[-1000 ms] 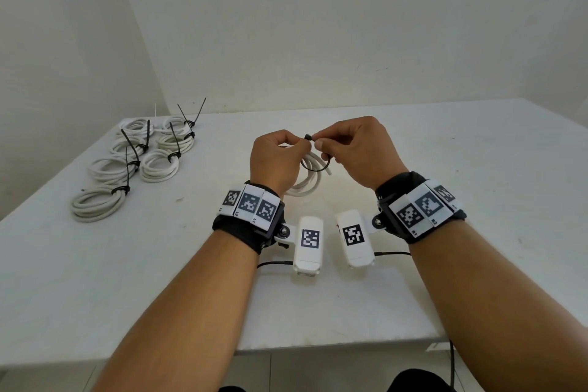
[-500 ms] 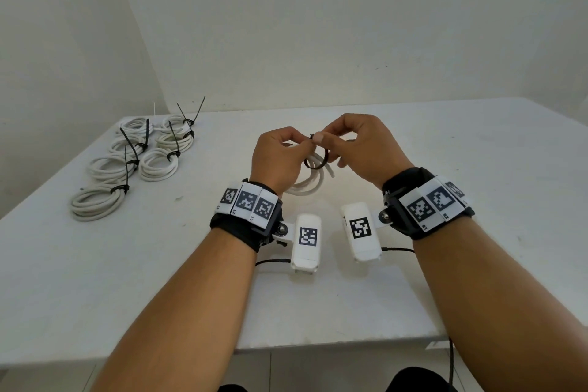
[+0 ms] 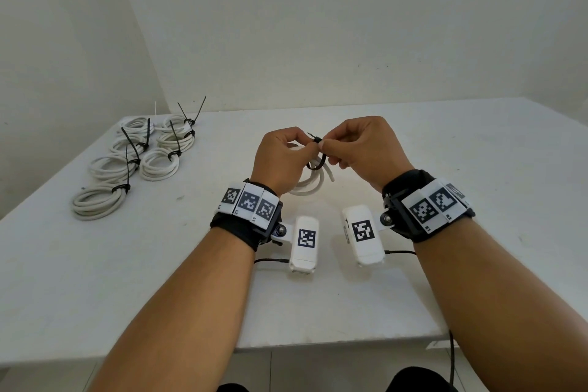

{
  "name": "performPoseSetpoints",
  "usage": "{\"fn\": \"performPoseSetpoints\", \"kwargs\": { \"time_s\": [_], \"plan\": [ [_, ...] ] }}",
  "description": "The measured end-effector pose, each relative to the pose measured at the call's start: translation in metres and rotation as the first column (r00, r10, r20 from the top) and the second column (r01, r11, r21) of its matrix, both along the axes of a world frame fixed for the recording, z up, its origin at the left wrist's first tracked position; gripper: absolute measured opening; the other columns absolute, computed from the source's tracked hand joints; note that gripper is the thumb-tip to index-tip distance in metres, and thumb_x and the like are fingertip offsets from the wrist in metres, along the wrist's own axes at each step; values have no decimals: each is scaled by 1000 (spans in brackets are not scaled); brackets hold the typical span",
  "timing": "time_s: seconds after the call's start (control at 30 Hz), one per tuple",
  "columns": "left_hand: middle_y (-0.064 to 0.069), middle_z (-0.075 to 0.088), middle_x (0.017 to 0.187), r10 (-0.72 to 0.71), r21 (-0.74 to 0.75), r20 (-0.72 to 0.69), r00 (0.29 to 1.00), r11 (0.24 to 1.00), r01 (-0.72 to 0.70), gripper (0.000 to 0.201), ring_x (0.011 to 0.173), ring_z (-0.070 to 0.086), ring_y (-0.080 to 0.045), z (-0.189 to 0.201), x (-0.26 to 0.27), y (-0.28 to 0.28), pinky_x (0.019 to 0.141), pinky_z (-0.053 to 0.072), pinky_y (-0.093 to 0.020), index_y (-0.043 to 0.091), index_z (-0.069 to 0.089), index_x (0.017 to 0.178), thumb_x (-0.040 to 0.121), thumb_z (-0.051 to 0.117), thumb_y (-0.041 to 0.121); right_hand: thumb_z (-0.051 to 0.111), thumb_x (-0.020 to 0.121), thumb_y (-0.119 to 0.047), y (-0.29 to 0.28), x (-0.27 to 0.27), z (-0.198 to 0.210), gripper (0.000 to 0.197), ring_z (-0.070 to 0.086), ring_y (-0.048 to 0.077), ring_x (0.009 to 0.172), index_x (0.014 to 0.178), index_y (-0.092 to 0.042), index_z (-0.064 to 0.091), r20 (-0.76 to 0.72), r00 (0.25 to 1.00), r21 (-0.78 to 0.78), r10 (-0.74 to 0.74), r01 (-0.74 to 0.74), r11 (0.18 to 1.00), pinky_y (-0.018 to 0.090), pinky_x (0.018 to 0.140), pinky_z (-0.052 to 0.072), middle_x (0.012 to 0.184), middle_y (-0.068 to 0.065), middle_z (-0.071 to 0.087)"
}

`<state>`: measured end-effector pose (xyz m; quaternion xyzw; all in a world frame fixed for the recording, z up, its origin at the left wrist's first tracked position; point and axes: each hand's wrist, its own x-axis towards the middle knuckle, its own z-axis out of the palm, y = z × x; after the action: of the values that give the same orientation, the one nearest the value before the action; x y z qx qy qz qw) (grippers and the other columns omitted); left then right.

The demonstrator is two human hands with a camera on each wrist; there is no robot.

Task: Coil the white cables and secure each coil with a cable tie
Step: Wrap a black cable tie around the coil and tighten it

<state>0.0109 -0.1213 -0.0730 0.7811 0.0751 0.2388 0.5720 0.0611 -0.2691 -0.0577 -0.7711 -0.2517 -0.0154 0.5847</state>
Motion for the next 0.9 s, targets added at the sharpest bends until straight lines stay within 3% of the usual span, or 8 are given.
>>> {"fn": "performPoseSetpoints", "kwargs": {
  "time_s": [0.1, 0.23, 0.4, 0.47, 0.57, 0.73, 0.8, 0.9],
  "plan": [
    [2, 65, 58, -50, -111, -23, 998, 993, 47, 18, 42, 42, -9, 1, 0, 2, 46, 32, -21, 17, 66, 66, 84, 69, 13, 72, 86, -18, 2, 4, 1, 10, 61, 12, 56, 83, -8, 72, -34, 999, 31, 1, 0, 1000, 23, 52, 46, 65, -1, 69],
    [-8, 64, 63, -169, -183, -69, 983, 971, 154, 21, 46, 34, -14, 0, -2, -6, 46, 29, -22, 17, 64, 64, 84, 67, 10, 63, 94, -35, 1, 11, 0, 27, 49, 12, 60, 85, -12, 73, -182, 983, -61, 19, -30, 998, 23, 51, 38, 69, -5, 58],
    [-10, 59, 64, -229, -207, -80, 970, 956, 208, 19, 46, 29, -15, -1, -2, -10, 47, 27, -23, 13, 67, 68, 86, 65, 8, 67, 94, -22, -9, 16, 4, 17, 55, 10, 62, 79, -14, 65, -309, 943, 138, 125, -86, 987, 22, 50, 39, 67, -3, 59],
    [-9, 49, 62, -257, -230, -52, 965, 944, 239, 13, 46, 27, -14, -1, -1, -9, 45, 27, -23, 0, 69, 83, 89, 62, 8, 66, 95, -22, -15, 22, 6, 18, 64, 13, 70, 79, -14, 63, -339, 936, 206, 91, -20, 978, 26, 55, 41, 69, -1, 58],
    [1, 36, 54, -305, -290, -13, 952, 913, 289, 24, 43, 25, -10, -1, -1, -9, 43, 26, -21, -12, 64, 97, 96, 57, 11, 64, 97, -19, -22, 29, 7, 21, 70, 17, 78, 77, -13, 61, -375, 925, 279, 61, 50, 959, 29, 58, 44, 71, 2, 56],
    [8, 24, 49, -389, -340, 62, 919, 858, 386, 21, 40, 20, -8, 2, -5, -13, 41, 22, -20, -1, 62, 87, 100, 51, 12, 64, 96, -19, -19, 27, 7, 19, 69, 19, 73, 80, -11, 62, -402, 913, 398, 72, 103, 912, 28, 54, 48, 67, -1, 58],
    [7, 23, 50, -368, -369, 77, 926, 853, 370, 23, 40, 18, -8, 2, -6, -10, 41, 18, -21, 0, 64, 85, 100, 52, 13, 65, 96, -30, -14, 23, 5, 20, 67, 17, 67, 87, -11, 64, -413, 907, 360, 87, 74, 930, 29, 55, 47, 70, -2, 58],
    [6, 23, 51, -357, -430, 74, 931, 831, 353, 22, 42, 17, -8, 3, -6, -5, 44, 15, -24, -3, 62, 97, 100, 52, 16, 62, 94, -47, -10, 20, 2, 35, 63, 14, 65, 97, -13, 68, -424, 892, 184, 159, -87, 979, 30, 59, 50, 79, 0, 63]
  ]
}}
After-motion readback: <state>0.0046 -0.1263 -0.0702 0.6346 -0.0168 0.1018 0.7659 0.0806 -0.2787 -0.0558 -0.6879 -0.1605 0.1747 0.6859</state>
